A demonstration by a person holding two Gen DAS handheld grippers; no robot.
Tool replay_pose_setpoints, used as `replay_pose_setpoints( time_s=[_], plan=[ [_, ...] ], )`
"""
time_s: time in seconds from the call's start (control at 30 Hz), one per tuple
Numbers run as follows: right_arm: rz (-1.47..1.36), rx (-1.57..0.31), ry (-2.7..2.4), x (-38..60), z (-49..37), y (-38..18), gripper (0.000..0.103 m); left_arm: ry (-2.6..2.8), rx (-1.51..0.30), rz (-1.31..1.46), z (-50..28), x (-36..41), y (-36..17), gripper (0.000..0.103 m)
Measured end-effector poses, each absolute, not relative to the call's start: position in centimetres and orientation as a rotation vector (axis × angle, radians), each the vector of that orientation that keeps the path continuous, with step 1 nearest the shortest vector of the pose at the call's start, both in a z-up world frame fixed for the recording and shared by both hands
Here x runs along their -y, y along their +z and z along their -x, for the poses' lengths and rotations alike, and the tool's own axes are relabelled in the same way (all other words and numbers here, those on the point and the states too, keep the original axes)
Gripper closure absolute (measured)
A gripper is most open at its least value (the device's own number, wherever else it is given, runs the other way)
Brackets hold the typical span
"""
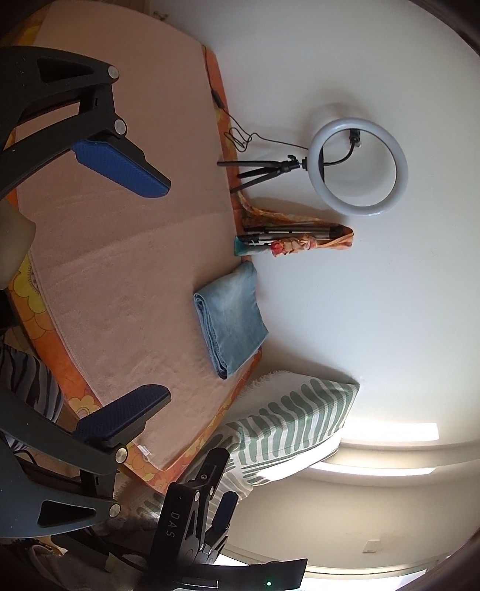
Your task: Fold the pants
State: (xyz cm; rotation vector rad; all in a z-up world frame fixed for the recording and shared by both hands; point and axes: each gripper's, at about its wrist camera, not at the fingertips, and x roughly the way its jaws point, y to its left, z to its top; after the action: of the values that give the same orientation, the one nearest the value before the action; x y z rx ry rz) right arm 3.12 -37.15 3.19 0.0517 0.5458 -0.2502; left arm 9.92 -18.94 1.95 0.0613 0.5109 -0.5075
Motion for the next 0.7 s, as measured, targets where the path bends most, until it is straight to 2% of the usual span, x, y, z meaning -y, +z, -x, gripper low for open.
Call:
replay_pose_setpoints(
  time_s=[0.7],
  plan=[
    [-0.06, -0.544, -0.247, 36.64, -2.72, 3.34, 0.0, -0.501, -0.518, -0.057, -9.72, 18.47, 2.13, 0.002]
  ],
)
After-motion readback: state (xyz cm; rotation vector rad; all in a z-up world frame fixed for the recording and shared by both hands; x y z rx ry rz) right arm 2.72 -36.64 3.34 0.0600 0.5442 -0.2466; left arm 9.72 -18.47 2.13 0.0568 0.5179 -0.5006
